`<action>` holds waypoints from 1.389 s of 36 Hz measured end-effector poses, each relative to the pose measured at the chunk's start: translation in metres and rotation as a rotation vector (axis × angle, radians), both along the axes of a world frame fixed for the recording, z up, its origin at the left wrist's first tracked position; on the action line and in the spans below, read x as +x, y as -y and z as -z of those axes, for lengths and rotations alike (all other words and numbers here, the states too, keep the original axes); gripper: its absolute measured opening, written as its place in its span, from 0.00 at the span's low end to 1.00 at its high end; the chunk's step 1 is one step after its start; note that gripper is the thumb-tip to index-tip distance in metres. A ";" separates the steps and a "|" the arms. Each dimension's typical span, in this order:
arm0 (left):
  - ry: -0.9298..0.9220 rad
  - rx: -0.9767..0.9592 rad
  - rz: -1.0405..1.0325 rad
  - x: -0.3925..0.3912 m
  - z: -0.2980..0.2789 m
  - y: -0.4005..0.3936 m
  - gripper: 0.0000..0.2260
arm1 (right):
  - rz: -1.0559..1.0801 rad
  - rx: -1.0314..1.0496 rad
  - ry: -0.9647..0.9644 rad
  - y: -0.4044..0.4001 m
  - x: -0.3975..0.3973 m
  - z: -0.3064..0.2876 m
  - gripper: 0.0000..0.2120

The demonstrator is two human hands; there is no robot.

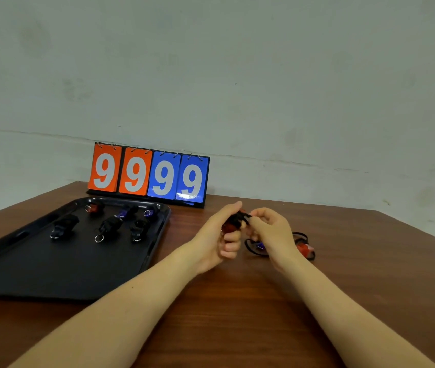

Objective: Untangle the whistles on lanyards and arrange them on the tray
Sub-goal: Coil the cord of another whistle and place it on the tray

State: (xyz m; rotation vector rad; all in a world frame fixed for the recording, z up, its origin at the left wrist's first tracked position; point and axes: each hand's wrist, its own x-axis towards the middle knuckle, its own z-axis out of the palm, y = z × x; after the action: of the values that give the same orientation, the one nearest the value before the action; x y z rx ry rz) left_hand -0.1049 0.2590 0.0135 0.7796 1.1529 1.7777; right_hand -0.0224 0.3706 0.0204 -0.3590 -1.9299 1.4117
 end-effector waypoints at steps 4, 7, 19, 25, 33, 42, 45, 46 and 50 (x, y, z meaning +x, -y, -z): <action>-0.012 -0.021 -0.078 -0.001 -0.001 0.001 0.14 | -0.014 0.001 0.037 0.001 -0.002 0.001 0.09; -0.103 -0.078 -0.199 -0.003 0.001 0.001 0.14 | -0.045 -0.031 0.048 0.000 -0.002 0.003 0.11; 0.043 0.106 -0.271 -0.007 -0.004 0.001 0.10 | -0.324 -0.515 -0.208 0.008 -0.004 -0.002 0.10; 0.159 0.107 -0.241 -0.003 -0.005 -0.001 0.08 | -0.406 -0.609 -0.216 0.007 -0.001 0.000 0.08; 0.351 0.098 -0.319 -0.008 0.000 0.002 0.07 | -0.223 -0.023 0.070 0.007 -0.006 0.003 0.06; 0.124 -0.054 -0.340 -0.010 -0.001 0.007 0.12 | -0.006 0.715 0.109 0.002 0.000 0.010 0.03; 0.136 -0.051 -0.309 -0.009 -0.002 0.006 0.13 | -0.005 0.731 0.106 0.003 0.002 0.010 0.03; 0.140 -0.047 -0.301 -0.009 -0.003 0.005 0.12 | -0.008 0.738 0.110 0.003 0.002 0.010 0.03; 0.095 -0.042 -0.279 -0.008 -0.002 0.004 0.12 | 0.002 0.766 0.147 0.001 0.001 0.010 0.04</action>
State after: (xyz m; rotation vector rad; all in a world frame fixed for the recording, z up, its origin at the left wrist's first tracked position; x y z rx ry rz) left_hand -0.1132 0.2554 0.0153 0.5232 1.2791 1.9880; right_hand -0.0213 0.3694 0.0101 -0.0944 -2.4095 0.5656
